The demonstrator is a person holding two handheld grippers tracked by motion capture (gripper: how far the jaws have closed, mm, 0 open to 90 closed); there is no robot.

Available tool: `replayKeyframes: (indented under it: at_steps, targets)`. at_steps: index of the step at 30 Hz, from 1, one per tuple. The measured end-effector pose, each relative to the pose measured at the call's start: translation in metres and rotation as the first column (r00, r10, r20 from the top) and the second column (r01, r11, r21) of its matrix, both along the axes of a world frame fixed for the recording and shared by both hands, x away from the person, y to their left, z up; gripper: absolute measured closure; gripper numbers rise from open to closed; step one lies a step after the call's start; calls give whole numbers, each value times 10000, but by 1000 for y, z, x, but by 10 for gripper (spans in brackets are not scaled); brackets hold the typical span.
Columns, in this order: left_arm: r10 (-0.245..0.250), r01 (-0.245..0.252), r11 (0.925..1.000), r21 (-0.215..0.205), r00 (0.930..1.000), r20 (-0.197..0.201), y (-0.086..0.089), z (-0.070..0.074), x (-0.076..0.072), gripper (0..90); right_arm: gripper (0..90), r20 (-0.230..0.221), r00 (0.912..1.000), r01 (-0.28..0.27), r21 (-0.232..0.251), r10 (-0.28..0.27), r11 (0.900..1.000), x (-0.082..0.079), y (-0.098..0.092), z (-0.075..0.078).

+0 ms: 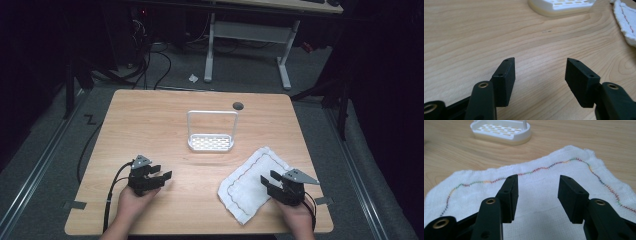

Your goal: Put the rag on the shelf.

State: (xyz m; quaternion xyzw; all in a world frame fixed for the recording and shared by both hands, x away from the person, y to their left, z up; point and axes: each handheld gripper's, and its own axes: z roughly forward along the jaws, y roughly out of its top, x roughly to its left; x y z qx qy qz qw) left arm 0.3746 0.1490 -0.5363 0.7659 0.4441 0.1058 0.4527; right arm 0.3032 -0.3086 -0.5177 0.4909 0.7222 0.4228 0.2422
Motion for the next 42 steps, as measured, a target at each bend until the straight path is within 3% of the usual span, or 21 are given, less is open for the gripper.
replayKeyframes:
  at_steps: [4, 6, 9, 10, 14, 17, 19, 21, 22, 23, 30, 31, 33, 36, 42]
  targets:
    - [-348, 360, 9988, -318, 9987, 376, -4, 3, -2, 431, 509, -21, 10000, -24, -142, 24, 9999, -4, -4, -3]
    - [-497, 508, 9984, -256, 9980, 395, -6, 4, -3, 443, 510, -200, 9998, -1, -54, 0, 10000, -4, -6, -7]
    - [-716, 719, 9973, -168, 9972, 194, -10, 4, -3, 492, 510, -318, 9995, -15, -53, 13, 10000, -3, -9, -10]
    - [-866, 865, 9959, -254, 9962, -47, -14, 3, -2, 517, 510, -283, 9996, -11, -66, 9, 10000, -2, -11, -10]
    - [-1248, 1249, 9911, -457, 9922, 49, -22, 2, -5, 572, 510, -226, 9997, 61, 42, -60, 10000, -2, -13, -8]
    - [-1605, 1591, 9860, -499, 9867, -259, -36, 6, -7, 579, 508, -451, 9989, 119, 70, -116, 9999, -1, -15, -12]
    - [-1661, 1646, 9845, -604, 9859, -203, -41, 7, -9, 626, 508, -455, 9989, 120, 79, -116, 9999, -1, -16, -12]
    - [-2046, 2031, 9765, -725, 9788, -137, -60, 10, -11, 638, 508, -385, 9991, 155, 78, -152, 9998, 0, -16, -10]
    - [-2046, 2031, 9765, -725, 9788, -137, -60, 10, -11, 642, 508, -385, 9991, 155, 78, -152, 9998, 0, -16, -10]
    - [-2293, 2280, 9714, -671, 9733, -127, -77, 10, -12, 636, 509, -380, 9992, 116, 77, -113, 9999, 0, -16, -10]
    - [-3350, 3323, 9406, -700, 9418, -298, -139, 8, -7, 576, 509, -531, 9985, 98, 106, -92, 9999, -1, -19, -12]
    - [-3350, 3323, 9406, -700, 9418, -298, -139, 8, -7, 566, 509, -531, 9985, 98, 106, -92, 9999, -1, -19, -12]
    - [-3541, 3515, 9344, -586, 9343, -418, -158, 8, -4, 572, 509, -551, 9984, 142, 165, -133, 9998, -1, -19, -12]
    - [-3549, 3522, 9345, -514, 9331, -584, -169, 7, 1, 603, 509, -575, 9983, 91, 156, -82, 9998, -1, -19, -12]
    - [-3502, 3477, 9366, -438, 9332, -809, -172, 4, 3, 813, 509, -555, 9985, 2, 130, 5, 9999, 0, -18, -12]
